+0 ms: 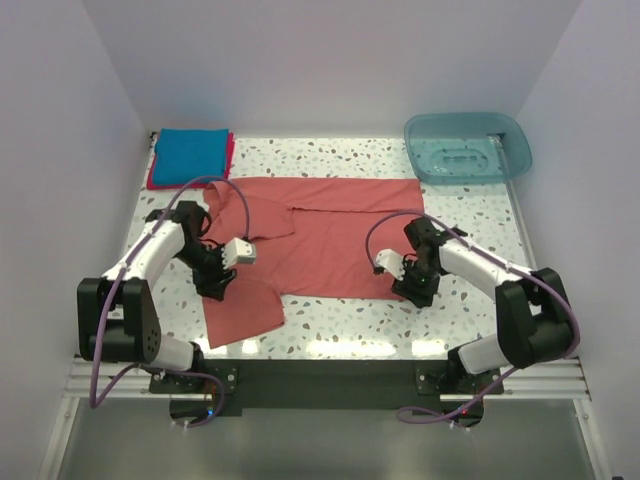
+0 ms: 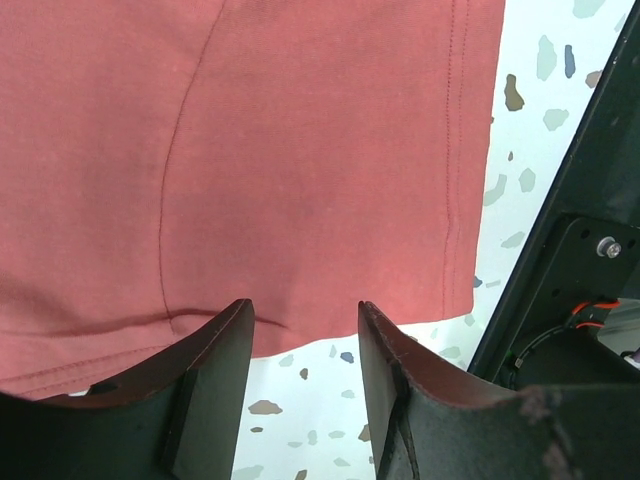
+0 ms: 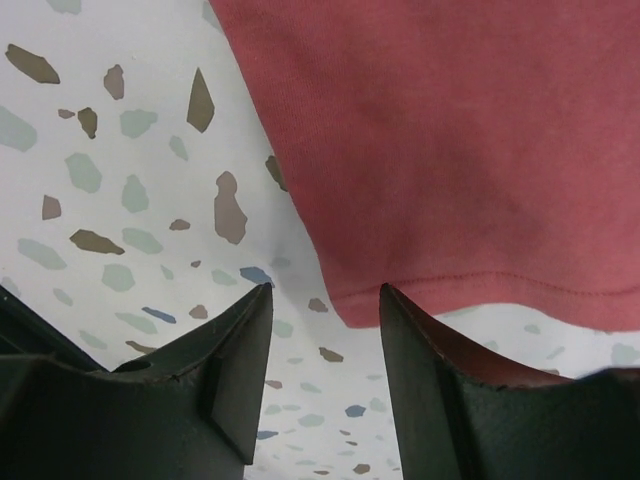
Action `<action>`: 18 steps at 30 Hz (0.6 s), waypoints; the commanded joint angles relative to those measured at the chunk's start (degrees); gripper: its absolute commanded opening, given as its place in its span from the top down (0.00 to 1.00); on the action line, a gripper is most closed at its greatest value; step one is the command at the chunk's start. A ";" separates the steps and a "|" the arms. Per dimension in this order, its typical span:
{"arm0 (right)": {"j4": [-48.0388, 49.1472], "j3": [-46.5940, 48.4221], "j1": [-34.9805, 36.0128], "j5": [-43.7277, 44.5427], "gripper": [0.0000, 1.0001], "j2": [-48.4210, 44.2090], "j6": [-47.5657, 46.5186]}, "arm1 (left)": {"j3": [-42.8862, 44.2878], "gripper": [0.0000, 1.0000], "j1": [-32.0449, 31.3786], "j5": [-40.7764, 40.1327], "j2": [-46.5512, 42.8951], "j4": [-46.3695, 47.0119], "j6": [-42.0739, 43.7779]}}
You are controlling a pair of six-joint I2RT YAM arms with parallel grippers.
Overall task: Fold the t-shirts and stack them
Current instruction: Fold the tshirt
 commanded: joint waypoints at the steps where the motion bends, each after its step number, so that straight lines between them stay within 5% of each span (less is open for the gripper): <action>1: 5.65 -2.48 0.81 1.61 0.50 1.34 -2.32 | -1.32 0.48 0.34 -0.31 -1.62 0.64 1.58; 6: 11.01 -5.91 1.78 5.65 0.64 1.96 -2.84 | -3.52 0.46 0.34 -1.89 -3.55 2.49 3.34; 10: 11.38 -6.27 1.87 6.54 0.98 3.11 -3.46 | -8.34 0.46 -1.94 -6.18 -6.36 7.23 5.54; 18: 7.60 -2.24 1.96 6.36 1.00 3.81 -2.41 | -13.45 0.48 -5.37 -11.47 -7.95 12.07 7.82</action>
